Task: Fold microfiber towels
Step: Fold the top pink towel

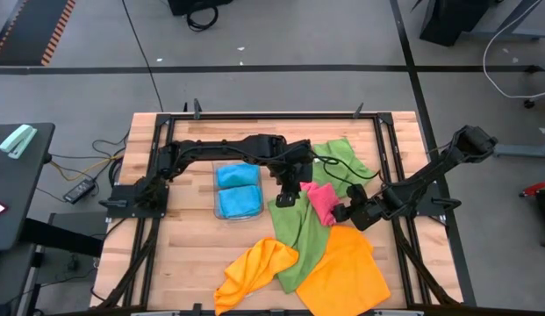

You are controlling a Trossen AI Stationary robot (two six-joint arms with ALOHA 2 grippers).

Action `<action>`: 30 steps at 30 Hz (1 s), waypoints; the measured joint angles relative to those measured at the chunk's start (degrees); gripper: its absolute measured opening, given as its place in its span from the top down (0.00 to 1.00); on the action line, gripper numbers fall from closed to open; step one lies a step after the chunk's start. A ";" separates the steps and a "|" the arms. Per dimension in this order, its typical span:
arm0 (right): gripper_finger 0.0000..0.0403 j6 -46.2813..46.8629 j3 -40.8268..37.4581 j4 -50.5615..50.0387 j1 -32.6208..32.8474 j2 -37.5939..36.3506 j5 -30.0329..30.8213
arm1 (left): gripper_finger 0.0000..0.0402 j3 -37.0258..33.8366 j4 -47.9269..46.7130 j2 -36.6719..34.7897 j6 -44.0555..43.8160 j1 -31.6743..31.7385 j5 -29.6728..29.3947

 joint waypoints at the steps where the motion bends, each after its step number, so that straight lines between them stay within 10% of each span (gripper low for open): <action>1: 0.35 -0.07 0.00 -0.19 0.00 -0.22 0.00 | 0.68 0.00 -0.10 0.00 -0.16 -0.02 0.02; 30: 0.35 -0.31 0.80 -4.74 0.02 -2.85 -3.67 | 0.70 0.00 -0.14 0.00 -3.49 -0.15 0.00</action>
